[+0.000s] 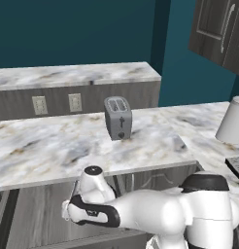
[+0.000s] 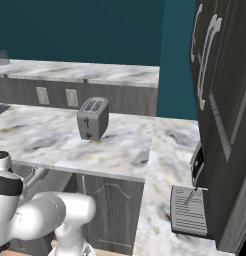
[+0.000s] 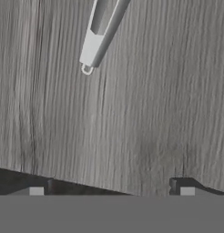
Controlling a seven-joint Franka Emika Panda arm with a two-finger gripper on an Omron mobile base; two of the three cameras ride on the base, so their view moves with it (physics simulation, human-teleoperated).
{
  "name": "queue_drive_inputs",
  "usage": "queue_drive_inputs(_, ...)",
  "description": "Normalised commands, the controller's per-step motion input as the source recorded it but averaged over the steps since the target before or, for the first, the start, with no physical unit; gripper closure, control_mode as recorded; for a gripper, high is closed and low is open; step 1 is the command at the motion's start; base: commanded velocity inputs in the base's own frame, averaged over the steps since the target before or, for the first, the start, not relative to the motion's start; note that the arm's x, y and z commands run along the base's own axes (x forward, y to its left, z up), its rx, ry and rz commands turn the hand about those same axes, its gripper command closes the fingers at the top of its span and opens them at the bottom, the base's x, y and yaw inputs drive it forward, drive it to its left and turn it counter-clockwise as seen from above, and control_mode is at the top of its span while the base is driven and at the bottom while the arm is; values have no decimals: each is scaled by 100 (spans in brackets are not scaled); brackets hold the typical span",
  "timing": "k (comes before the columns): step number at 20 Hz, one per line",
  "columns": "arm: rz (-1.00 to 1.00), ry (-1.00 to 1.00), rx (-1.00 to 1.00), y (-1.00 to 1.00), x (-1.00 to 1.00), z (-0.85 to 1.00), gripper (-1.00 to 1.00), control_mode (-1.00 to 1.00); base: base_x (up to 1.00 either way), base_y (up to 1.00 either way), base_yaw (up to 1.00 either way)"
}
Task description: Take the tongs from the drawer on the left and place them on the dining counter next to the tray containing the kebab skewer.
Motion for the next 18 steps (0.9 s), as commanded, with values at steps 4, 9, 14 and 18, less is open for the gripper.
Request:
queue_drive_inputs(4,-6,-9,0,30,18,0,-100,-100,0,0,0)
queue_drive_inputs(9,-2,0,-1,13,38,0,-100,-100,0,0,0)
queue_drive_inputs(14,0,6,-1,0,45,0,-100,-100,0,0,0)
queue_drive_inputs(18,0,2,0,0,31,0,-100,-100,0,0,0)
